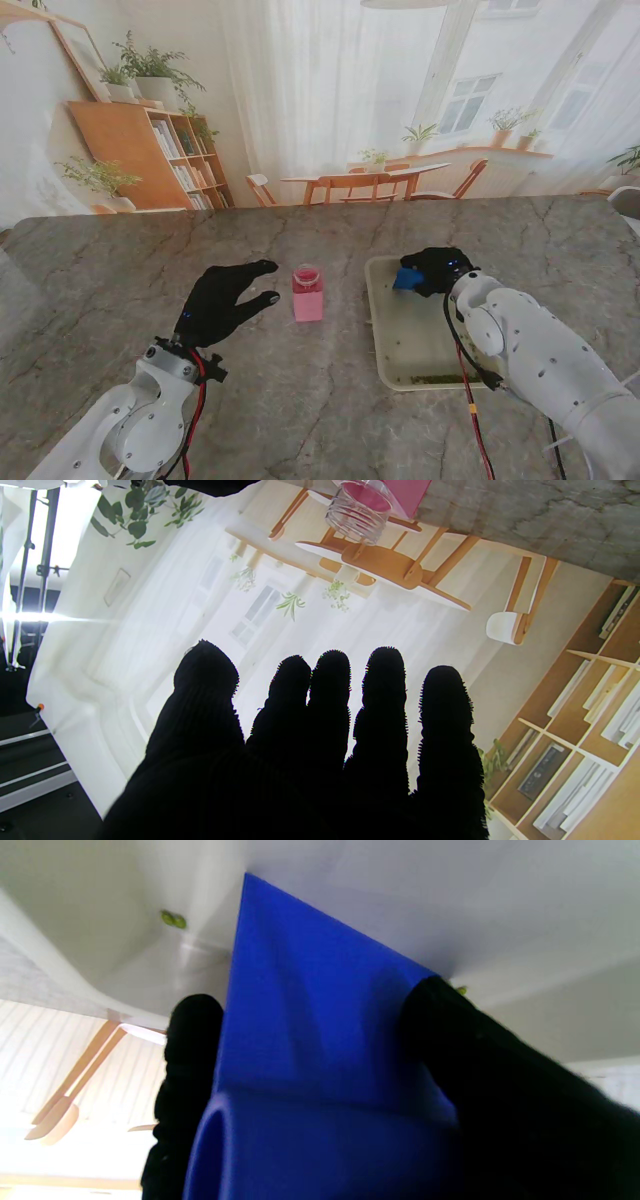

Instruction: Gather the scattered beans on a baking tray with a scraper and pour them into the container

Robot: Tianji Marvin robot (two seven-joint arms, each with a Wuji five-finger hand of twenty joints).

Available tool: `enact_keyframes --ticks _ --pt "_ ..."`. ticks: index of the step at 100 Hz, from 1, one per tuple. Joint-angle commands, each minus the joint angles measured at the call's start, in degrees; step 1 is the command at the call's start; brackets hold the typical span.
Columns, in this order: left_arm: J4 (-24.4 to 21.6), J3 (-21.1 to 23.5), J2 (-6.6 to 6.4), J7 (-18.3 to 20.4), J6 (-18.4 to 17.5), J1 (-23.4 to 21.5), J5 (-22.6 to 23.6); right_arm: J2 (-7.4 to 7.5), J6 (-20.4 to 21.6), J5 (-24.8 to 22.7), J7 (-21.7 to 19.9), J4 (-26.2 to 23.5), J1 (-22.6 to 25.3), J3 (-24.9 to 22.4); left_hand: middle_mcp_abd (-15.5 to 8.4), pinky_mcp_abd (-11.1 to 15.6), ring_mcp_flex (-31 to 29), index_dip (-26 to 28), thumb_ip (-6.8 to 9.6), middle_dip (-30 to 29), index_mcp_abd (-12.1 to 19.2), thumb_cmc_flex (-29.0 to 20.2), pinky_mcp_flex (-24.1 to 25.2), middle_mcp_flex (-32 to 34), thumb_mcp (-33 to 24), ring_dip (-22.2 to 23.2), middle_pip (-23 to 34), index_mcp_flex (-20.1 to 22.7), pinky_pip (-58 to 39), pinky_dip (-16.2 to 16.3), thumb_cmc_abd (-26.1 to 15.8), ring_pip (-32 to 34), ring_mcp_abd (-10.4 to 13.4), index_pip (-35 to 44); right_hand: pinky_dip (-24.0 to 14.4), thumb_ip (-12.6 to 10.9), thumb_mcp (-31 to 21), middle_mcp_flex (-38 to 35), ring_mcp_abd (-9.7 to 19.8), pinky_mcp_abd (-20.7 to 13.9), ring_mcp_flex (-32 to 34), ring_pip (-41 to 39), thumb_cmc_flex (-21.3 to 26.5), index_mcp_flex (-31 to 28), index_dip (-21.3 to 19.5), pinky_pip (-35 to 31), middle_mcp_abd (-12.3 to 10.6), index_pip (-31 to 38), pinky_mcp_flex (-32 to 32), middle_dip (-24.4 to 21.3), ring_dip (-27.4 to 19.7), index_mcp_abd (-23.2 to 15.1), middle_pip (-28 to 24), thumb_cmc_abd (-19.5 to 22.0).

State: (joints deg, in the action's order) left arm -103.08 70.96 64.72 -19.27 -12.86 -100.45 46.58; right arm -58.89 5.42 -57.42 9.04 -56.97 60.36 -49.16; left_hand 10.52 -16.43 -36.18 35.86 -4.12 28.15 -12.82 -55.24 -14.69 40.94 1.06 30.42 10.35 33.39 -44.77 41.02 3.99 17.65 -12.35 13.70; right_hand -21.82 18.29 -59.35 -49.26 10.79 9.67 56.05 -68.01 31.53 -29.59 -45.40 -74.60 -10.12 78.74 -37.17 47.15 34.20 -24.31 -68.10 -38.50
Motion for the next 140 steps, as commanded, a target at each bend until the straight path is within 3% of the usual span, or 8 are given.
enact_keyframes --ticks 1,40,55,83,113,140 --pt "-0.52 0.19 0.08 -0.33 0.43 -0.65 0.13 -0.77 0.83 0.24 -0.63 0.93 -0.46 0.8 -1.18 -0.69 -0.86 0.57 1.6 -0.53 1.5 -0.84 0.42 -1.15 1.13 0.72 -0.87 1.33 -0.64 0.51 -2.95 0.12 0.1 -0.28 0.79 -1.35 -2.39 0.39 3.99 0.7 1.22 -3.24 1.82 0.64 2.66 -1.89 1.16 1.21 -0.72 -0.72 0.69 -1.6 -2.15 0.53" --pt "-0.95 0.75 0.13 -0.75 1.0 -1.27 0.4 -1.02 3.06 1.33 1.44 3.24 -2.24 5.09 -1.17 -0.65 -0.87 0.56 1.59 -0.53 1.54 -0.77 0.43 -1.16 1.13 0.75 -0.88 1.27 -0.66 0.53 -2.96 0.13 0.06 -0.32 0.5 -1.46 -4.2 -0.67 8.28 -0.94 3.92 -10.65 2.5 0.13 4.9 -4.76 1.34 1.73 -3.63 -0.54 3.9 -1.81 -2.75 -1.61" --pt "-1.06 0.92 0.14 -0.92 1.08 -1.48 0.55 -0.53 0.67 -0.35 -1.54 0.12 -0.33 2.31 -1.21 -0.65 -0.93 0.57 1.58 -0.52 1.63 -0.74 0.34 -1.12 1.17 0.76 -0.87 1.31 -0.67 0.53 -2.96 0.14 0.12 -0.3 -0.02 -2.29 -7.8 -2.26 10.3 -1.44 5.81 -15.02 4.38 -2.07 4.49 -6.99 1.99 1.94 -5.36 0.49 5.81 -2.14 -4.08 -5.8" --pt "-0.93 0.8 0.16 -0.91 0.86 -1.36 0.34 0.63 0.29 -4.49 -4.57 -2.69 1.55 -1.57 -1.14 -0.68 -0.9 0.55 1.6 -0.54 1.56 -0.82 0.41 -1.17 1.14 0.76 -0.89 1.31 -0.64 0.55 -2.93 0.12 0.06 -0.32 -0.14 -2.3 -8.41 -2.16 10.22 -1.2 5.76 -15.27 5.01 -2.54 4.27 -7.18 2.58 1.75 -5.43 1.19 5.98 -2.14 -4.13 -5.95" --pt "-0.78 0.52 0.1 -0.62 0.9 -1.11 0.4 -0.76 -2.33 0.53 -2.66 3.29 -4.96 6.89 -1.25 -0.73 -0.87 0.55 1.59 -0.54 1.59 -0.78 0.39 -1.18 1.18 0.76 -0.89 1.27 -0.65 0.57 -2.93 0.12 0.04 -0.33 -0.1 -1.89 -6.06 -0.74 9.95 -0.59 5.28 -15.53 5.84 -0.98 4.21 -7.67 3.3 2.1 -4.96 0.97 5.63 -0.41 -4.29 -3.58" --pt "-0.82 0.55 0.11 -0.62 1.02 -1.16 0.34 -2.84 -1.07 5.69 1.02 8.49 -9.64 13.85 -1.13 -0.72 -0.83 0.55 1.6 -0.56 1.51 -0.82 0.43 -1.23 1.13 0.78 -0.91 1.29 -0.61 0.56 -2.98 0.12 0.01 -0.32 0.0 -1.8 -5.22 -0.55 9.9 -0.6 5.24 -15.6 5.67 -0.76 4.41 -7.64 3.01 2.1 -4.83 0.27 5.37 -0.75 -4.59 -3.02"
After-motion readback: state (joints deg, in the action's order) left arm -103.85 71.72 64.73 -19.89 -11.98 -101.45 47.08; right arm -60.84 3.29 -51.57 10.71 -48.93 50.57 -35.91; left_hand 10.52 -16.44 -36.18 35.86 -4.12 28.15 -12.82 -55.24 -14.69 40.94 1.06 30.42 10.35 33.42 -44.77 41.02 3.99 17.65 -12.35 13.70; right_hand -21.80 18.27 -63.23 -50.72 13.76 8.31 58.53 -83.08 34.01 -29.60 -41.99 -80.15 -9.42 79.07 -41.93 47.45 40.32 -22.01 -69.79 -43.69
